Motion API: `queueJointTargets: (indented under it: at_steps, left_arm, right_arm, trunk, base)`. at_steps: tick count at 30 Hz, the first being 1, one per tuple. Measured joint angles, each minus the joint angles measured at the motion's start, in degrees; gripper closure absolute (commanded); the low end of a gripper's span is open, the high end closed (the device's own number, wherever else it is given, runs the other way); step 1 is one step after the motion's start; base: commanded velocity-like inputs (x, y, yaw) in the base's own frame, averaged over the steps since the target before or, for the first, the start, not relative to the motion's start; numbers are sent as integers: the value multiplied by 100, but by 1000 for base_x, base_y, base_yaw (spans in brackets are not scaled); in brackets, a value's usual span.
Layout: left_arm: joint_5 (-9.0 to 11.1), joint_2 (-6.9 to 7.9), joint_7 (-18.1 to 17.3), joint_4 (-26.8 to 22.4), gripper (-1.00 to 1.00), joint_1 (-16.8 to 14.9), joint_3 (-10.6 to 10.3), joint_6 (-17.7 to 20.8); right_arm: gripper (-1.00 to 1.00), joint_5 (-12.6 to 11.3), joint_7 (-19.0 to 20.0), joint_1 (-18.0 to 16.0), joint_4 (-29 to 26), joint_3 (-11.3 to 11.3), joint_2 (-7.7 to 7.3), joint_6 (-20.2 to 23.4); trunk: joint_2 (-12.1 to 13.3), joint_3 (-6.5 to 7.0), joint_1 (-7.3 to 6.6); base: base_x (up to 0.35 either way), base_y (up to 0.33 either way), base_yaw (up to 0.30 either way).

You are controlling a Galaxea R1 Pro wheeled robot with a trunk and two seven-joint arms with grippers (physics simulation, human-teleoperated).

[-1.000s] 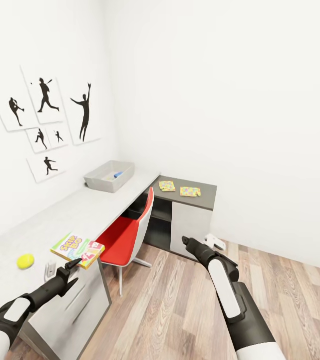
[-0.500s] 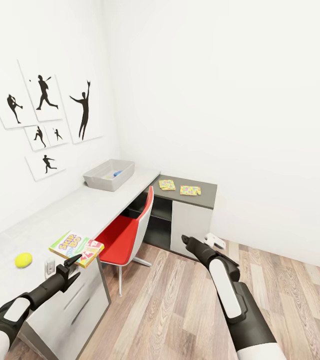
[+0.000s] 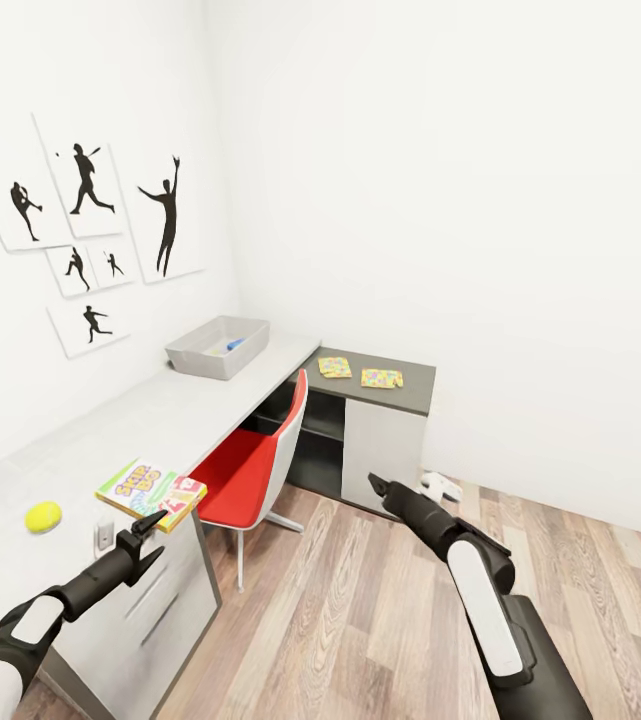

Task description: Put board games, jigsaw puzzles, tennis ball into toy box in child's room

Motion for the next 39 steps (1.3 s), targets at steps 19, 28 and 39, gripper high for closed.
queueJointTargets:
  at_steps: [19,28,39]
  left_arm:
    - [21,13,22,22,-100,0,8,17]
    - [14,-7,36,30,-100,1,8,15]
    - [31,89,-36,33,-100,0,34,39]
  right_arm:
    - [-100,-297,353,13,-2,0,-82,3]
    - [-100,-299,359,12,22,0,-75,-8]
    - [-100,-303,341,12,58,-2,-59,-61]
  trunk:
    - [-763,-342,418]
    - [-1124,-504,615]
    - [-1566,-701,857]
  base:
    - [0,0,0]
    - [0,0,0]
    - [0,0,0]
